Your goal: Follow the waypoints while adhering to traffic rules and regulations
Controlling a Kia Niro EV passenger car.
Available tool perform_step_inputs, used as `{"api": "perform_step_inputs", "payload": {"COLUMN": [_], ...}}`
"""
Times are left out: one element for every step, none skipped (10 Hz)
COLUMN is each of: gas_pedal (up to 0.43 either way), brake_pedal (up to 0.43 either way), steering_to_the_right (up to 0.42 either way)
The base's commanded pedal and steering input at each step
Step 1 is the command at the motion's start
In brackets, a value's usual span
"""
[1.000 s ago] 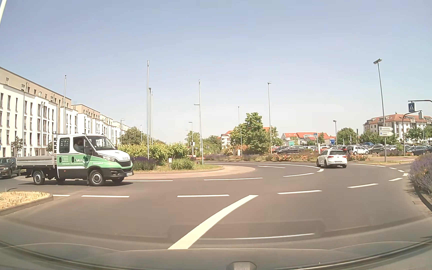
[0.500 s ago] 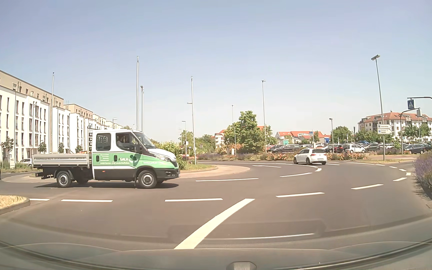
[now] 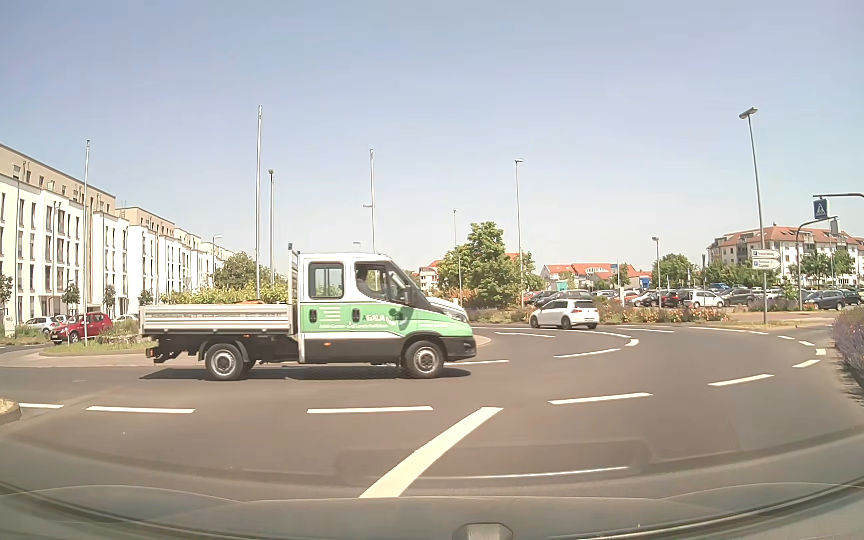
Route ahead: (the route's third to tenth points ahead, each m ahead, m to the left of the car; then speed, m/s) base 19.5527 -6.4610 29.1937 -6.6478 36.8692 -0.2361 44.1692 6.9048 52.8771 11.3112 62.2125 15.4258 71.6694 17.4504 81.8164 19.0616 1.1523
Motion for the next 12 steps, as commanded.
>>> {"api": "perform_step_inputs", "payload": {"gas_pedal": [0.000, 0.000, 0.000, 0.000, 0.000, 0.000, 0.000, 0.000, 0.000, 0.000, 0.000, 0.000], "brake_pedal": [0.183, 0.183, 0.183, 0.183, 0.183, 0.183, 0.183, 0.177, 0.177, 0.171, 0.171, 0.171], "steering_to_the_right": [0.100, 0.100, 0.098, 0.095, 0.095, 0.096, 0.097, 0.099, 0.100, 0.100, 0.100, 0.100]}}
